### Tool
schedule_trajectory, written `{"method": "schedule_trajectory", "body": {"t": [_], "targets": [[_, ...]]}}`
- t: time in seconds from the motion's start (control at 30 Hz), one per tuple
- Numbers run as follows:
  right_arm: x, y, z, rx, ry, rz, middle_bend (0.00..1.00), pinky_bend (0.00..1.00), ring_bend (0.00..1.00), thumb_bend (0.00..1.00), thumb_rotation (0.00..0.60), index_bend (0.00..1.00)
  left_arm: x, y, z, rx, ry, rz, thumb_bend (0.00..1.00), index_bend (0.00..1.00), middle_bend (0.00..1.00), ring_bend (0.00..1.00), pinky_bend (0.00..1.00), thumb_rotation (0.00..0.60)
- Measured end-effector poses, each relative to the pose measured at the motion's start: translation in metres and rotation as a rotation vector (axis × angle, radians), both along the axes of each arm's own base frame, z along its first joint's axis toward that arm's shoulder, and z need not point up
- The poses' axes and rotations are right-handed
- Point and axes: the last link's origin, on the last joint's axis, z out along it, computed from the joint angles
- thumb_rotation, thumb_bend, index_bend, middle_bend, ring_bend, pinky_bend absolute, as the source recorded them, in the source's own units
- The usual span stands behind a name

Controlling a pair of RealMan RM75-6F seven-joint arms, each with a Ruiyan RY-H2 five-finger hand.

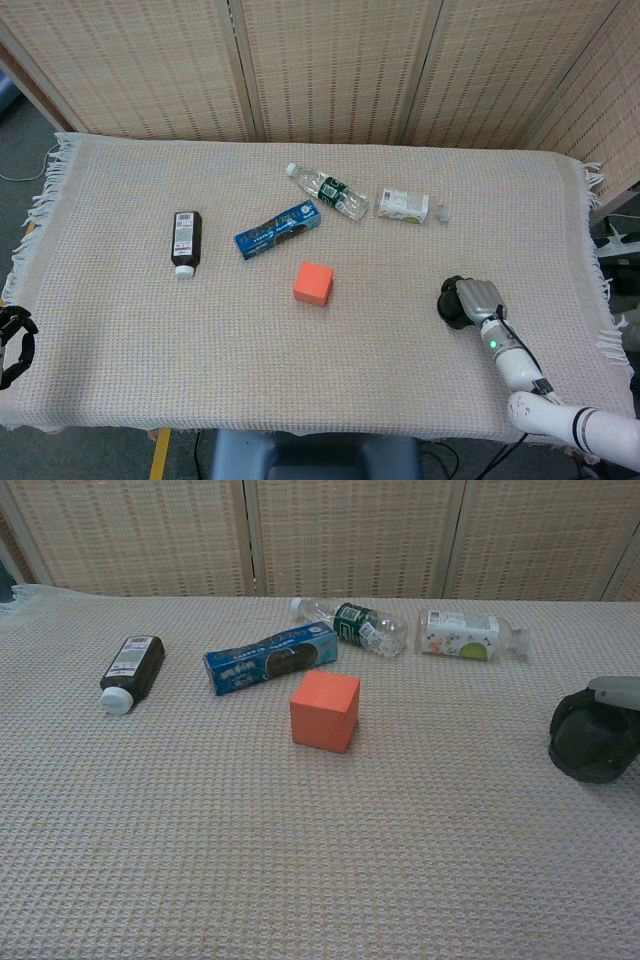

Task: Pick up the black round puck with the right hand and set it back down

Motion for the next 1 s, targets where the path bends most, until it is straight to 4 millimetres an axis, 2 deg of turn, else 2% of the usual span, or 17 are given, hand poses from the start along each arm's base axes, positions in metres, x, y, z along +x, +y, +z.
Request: {"method": "schedule_trajectory", "body": {"t": [0.07, 0.17, 0.33, 0.47, 0.6, 0.7, 0.87, 1.0], "targets": [[0.0, 0.0, 0.001, -0.009, 0.002, 0.004, 0.53, 0.73, 0.6, 0.22, 0.6, 0.56, 0.0, 0.0, 0.0, -0.001, 0.0, 0.0, 0.54, 0.56, 0.39, 0.33, 0.57, 0.6], [0.003, 0.0, 0.004, -0.035, -0.005, 0.016, 0.57, 0.76, 0.63, 0.22, 0.6, 0.62, 0.0, 0.0, 0.0, 0.0, 0.0, -0.001, 0.54, 0.56, 0.39, 0.33, 0.57, 0.6], [0.015, 0.0, 0.008, -0.128, -0.093, 0.08, 0.57, 0.76, 0.63, 0.22, 0.6, 0.63, 0.0, 0.0, -0.001, -0.002, -0.002, -0.002, 0.54, 0.56, 0.39, 0.33, 0.57, 0.6], [0.03, -0.001, 0.015, -0.241, -0.244, 0.188, 0.57, 0.76, 0.63, 0.22, 0.6, 0.63, 0.001, 0.0, -0.001, -0.005, 0.0, -0.003, 0.54, 0.56, 0.39, 0.33, 0.57, 0.6], [0.044, 0.0, 0.031, -0.389, -0.457, 0.347, 0.59, 0.77, 0.64, 0.22, 0.6, 0.65, 0.001, 0.0, -0.001, -0.004, 0.0, -0.004, 0.54, 0.56, 0.39, 0.33, 0.57, 0.6], [0.049, 0.003, 0.046, -0.45, -0.533, 0.485, 0.59, 0.78, 0.65, 0.22, 0.6, 0.66, 0.001, 0.0, -0.001, -0.003, 0.001, -0.003, 0.54, 0.56, 0.4, 0.33, 0.57, 0.6], [0.046, 0.007, 0.059, -0.45, -0.5, 0.509, 0.6, 0.79, 0.65, 0.22, 0.6, 0.67, 0.001, 0.0, -0.002, -0.006, 0.005, 0.0, 0.54, 0.56, 0.39, 0.33, 0.57, 0.6], [0.029, 0.005, 0.056, -0.352, -0.297, 0.365, 0.6, 0.79, 0.66, 0.22, 0.6, 0.68, 0.001, 0.0, -0.003, -0.01, 0.01, 0.005, 0.54, 0.55, 0.39, 0.33, 0.57, 0.6]]}}
